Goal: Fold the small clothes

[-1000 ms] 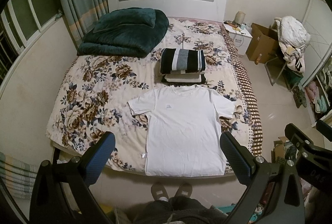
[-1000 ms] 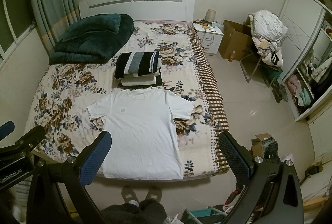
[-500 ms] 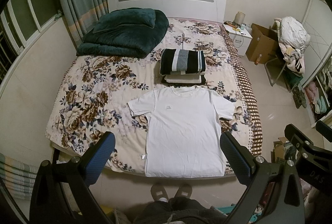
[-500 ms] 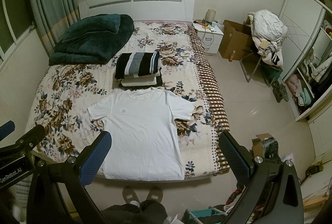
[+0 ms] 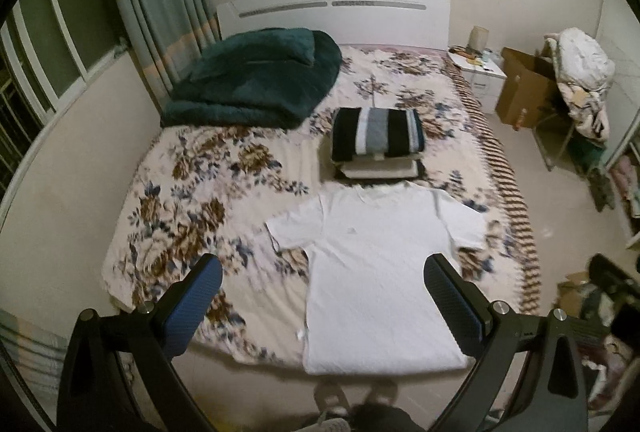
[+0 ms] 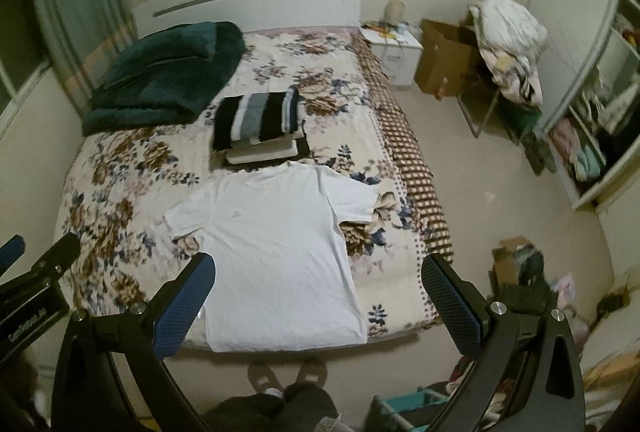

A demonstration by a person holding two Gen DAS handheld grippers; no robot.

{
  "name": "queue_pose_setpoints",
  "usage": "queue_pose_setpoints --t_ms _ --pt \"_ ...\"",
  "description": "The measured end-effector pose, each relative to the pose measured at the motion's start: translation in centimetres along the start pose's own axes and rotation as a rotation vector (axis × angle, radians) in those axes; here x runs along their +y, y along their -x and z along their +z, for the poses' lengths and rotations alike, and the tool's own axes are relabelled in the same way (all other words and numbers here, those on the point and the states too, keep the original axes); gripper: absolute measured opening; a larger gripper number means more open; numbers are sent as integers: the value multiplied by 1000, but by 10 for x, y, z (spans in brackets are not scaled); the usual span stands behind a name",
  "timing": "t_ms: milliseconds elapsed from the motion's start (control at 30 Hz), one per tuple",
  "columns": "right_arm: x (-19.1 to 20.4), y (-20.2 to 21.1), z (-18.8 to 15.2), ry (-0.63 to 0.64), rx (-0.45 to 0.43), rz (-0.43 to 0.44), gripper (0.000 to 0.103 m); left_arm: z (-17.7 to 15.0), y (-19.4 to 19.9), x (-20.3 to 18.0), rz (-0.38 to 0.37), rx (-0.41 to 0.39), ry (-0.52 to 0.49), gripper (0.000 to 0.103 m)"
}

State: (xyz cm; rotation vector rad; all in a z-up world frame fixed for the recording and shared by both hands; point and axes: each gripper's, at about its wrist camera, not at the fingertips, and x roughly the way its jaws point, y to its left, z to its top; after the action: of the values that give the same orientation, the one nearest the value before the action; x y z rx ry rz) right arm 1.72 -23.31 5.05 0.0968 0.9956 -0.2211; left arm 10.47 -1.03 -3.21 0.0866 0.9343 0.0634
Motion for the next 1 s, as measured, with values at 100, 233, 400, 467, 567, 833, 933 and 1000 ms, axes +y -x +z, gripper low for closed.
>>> queue_pose_setpoints --t_ms 100,233,400,467,567,833,933,1000 --pt "-13 -55 5 -85 33 -18 103 -3 -49 -9 12 17 -16 103" --pt "-53 -155 4 -209 109 -46 103 -13 -132 -28 16 71 -14 103" --pt "-117 -292 -3 -372 221 -7 103 -28 -243 -70 61 158 6 103" --pt "-146 -351 -9 -441 260 29 103 -37 -280 -83 68 196 20 103" --pt "-179 -439 -14 -521 308 72 103 -54 -348 -106 85 268 57 103" --pt "-227 -633 -41 -744 424 145 97 -81 -461 -134 134 357 72 103" --pt "-237 -683 -58 -871 451 204 87 -88 -491 -139 131 393 89 103" --pt "-241 -709 -70 -975 458 263 77 -89 -507 -143 120 404 100 103"
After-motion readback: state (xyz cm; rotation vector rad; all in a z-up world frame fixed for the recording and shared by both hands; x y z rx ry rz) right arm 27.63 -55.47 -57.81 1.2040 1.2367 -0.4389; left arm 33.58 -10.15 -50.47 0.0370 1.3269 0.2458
